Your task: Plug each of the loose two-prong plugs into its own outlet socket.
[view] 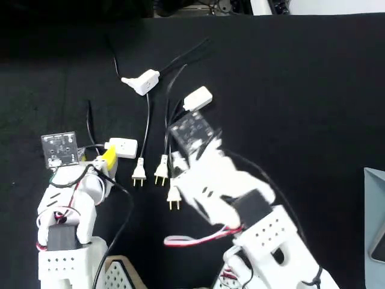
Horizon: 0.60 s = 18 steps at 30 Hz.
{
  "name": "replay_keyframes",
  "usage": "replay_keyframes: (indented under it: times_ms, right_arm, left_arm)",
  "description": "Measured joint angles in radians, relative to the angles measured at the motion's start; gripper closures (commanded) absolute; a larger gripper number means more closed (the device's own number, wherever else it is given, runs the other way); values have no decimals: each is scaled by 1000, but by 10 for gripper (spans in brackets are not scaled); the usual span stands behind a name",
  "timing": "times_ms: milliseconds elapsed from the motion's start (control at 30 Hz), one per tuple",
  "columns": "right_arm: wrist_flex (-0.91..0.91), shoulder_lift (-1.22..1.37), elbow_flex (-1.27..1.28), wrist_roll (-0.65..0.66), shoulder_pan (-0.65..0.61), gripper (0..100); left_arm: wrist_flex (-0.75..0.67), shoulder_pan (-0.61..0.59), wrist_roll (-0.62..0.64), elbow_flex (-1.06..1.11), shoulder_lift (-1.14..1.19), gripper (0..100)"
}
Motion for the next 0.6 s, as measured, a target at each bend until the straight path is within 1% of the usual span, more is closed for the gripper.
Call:
replay_keyframes:
  times_ms: [167, 300, 500, 600]
  right_arm:
    - [-160, -52, 97, 0, -117, 987]
    - [-224, -83, 144, 0, -189, 987]
    - [-259, -83, 164, 0, -215, 987]
    - [-287, -68, 180, -2, -215, 987]
  left_arm:
    - [-9, 74, 0, -8, 0, 755]
    - [-9, 123, 0, -28, 0, 755]
    - [-2, 215, 0, -52, 0, 755]
    - [66, 264, 0, -112, 0, 755]
